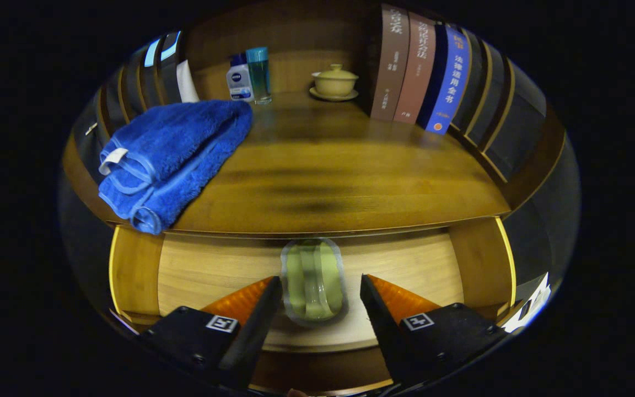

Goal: Pull open the drawer, take out the items inside it, and place them on the countertop above the cabinet.

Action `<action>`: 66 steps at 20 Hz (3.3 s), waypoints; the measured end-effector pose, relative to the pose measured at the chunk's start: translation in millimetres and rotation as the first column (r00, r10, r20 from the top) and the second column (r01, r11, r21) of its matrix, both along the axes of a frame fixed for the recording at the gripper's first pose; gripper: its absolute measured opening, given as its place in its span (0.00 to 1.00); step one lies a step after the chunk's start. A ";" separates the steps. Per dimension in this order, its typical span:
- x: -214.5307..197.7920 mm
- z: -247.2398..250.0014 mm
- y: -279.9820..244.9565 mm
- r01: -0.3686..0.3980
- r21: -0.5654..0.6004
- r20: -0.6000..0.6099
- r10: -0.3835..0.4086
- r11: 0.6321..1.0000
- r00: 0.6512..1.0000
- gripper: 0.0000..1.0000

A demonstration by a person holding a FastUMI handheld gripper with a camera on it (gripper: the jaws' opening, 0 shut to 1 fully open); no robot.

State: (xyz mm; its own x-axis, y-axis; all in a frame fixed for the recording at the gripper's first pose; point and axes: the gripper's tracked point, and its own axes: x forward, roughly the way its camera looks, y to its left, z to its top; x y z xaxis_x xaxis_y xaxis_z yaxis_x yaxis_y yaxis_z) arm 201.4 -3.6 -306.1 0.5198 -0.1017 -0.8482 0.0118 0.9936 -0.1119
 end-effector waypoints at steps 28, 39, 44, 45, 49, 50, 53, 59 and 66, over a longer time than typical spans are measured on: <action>-14.9 118.4 3.7 0.002 -0.001 0.032 -0.002 1.000 0.999 0.19; 88.7 110.4 16.0 -0.043 0.039 0.041 0.042 0.998 0.998 0.19; 116.3 96.1 24.3 -0.075 0.055 0.012 0.075 0.996 0.997 0.18; 117.6 93.7 26.6 -0.085 0.060 0.002 0.085 0.995 0.996 0.19; 121.7 88.9 25.2 -0.077 0.054 0.003 0.077 0.996 0.997 0.19; 119.6 89.7 24.3 -0.078 0.051 -0.004 0.078 0.996 0.997 0.20; 117.8 89.7 24.5 -0.103 0.054 -0.010 0.104 0.993 0.995 0.45; 110.2 118.4 25.7 -0.102 0.068 0.076 0.097 0.992 0.992 0.99; 69.8 165.1 28.6 -0.058 0.068 0.298 0.035 0.996 0.954 1.00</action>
